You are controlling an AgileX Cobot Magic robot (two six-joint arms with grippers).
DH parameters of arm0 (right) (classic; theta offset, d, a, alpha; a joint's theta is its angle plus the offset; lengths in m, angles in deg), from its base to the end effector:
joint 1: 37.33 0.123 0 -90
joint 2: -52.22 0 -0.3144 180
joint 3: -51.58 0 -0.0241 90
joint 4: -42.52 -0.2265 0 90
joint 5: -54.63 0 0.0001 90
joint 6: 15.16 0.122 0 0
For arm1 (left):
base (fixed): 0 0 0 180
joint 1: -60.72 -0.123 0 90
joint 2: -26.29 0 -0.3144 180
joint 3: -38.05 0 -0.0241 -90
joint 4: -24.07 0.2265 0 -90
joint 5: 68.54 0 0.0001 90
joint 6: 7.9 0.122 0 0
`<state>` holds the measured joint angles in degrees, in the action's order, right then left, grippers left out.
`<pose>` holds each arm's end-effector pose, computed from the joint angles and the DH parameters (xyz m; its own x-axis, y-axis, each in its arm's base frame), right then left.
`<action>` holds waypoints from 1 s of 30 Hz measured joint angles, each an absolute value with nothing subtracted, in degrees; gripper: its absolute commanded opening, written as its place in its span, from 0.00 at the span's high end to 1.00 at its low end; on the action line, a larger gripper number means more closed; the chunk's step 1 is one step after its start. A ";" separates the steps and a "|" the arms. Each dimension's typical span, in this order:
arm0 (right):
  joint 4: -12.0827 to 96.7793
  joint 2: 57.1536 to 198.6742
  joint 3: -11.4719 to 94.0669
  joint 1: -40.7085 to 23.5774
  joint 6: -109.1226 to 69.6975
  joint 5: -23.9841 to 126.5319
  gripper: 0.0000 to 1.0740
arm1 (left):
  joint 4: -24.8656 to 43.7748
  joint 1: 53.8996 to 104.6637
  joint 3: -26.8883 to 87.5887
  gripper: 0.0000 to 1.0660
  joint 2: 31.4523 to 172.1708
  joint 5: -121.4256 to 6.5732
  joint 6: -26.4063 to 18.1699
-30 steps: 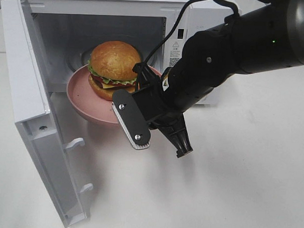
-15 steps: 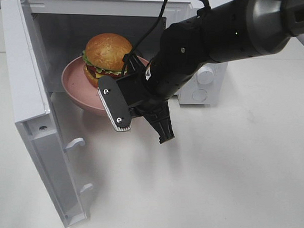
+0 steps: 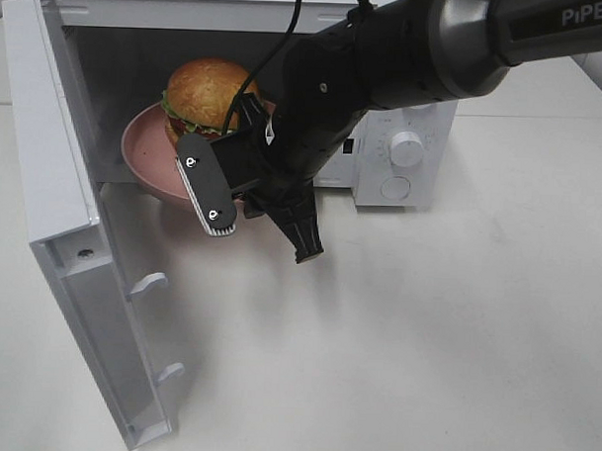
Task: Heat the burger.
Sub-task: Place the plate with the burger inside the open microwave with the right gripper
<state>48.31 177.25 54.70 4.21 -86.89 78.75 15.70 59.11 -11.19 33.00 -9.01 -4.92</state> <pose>0.3429 0.2971 0.1802 0.4895 -0.8671 -0.0926 -0.7491 -0.3638 -0.5537 -0.0282 -0.0161 0.2549 -0.4276 -0.0343 -0.9033 0.0760 0.9944 -0.0737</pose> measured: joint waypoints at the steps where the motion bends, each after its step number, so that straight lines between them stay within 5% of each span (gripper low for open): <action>1: 48.31 177.70 55.28 4.21 -86.72 79.03 1.00 | 15.70 59.11 -11.19 0.04 33.00 -9.01 -4.92; 30: 50.89 186.53 71.49 2.89 -82.19 83.22 1.00 | 15.70 59.11 -11.19 0.04 33.00 -9.01 -4.92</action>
<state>50.89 186.53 71.49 2.89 -82.19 83.22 15.70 59.11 -11.19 33.00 -9.01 -4.92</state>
